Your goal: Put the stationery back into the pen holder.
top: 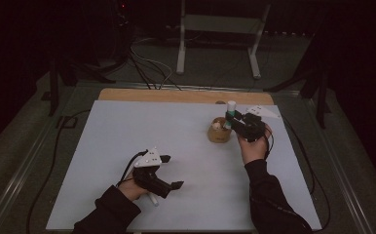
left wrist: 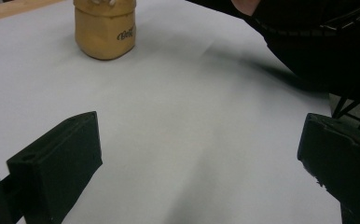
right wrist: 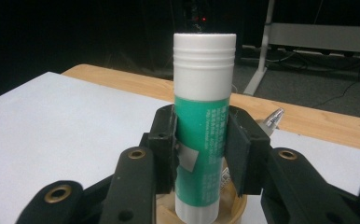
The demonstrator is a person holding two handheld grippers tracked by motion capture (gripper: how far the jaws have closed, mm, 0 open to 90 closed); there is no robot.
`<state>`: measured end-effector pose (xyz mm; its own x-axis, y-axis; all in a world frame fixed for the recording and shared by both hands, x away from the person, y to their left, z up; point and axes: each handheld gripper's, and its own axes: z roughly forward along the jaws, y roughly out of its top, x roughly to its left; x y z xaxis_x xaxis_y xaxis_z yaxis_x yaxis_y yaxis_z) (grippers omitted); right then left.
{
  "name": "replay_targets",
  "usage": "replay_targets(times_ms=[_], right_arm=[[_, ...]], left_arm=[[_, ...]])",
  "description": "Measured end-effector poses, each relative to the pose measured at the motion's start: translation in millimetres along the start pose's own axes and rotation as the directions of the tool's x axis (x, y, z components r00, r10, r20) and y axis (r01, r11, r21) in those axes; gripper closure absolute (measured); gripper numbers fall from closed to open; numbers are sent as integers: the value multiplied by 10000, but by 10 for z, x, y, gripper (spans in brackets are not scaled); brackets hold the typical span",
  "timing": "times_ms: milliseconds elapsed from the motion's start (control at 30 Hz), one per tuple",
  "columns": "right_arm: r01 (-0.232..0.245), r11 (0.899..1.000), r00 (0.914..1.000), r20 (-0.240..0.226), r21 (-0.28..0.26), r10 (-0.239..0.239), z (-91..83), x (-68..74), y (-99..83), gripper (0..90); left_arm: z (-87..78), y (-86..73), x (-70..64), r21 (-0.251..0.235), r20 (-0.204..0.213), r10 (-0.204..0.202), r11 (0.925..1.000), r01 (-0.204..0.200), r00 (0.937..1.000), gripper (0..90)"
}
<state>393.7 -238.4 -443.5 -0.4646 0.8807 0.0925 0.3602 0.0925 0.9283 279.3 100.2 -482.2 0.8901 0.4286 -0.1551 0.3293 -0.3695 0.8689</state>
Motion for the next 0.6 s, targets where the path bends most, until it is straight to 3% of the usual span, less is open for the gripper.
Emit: replay_targets(times_ms=[600], right_arm=[[-335,9992,9993,183,202,332,178,-68,-124,657]], left_arm=[[13,-3,-2,113,33,-50,9999,50,10000,4]])
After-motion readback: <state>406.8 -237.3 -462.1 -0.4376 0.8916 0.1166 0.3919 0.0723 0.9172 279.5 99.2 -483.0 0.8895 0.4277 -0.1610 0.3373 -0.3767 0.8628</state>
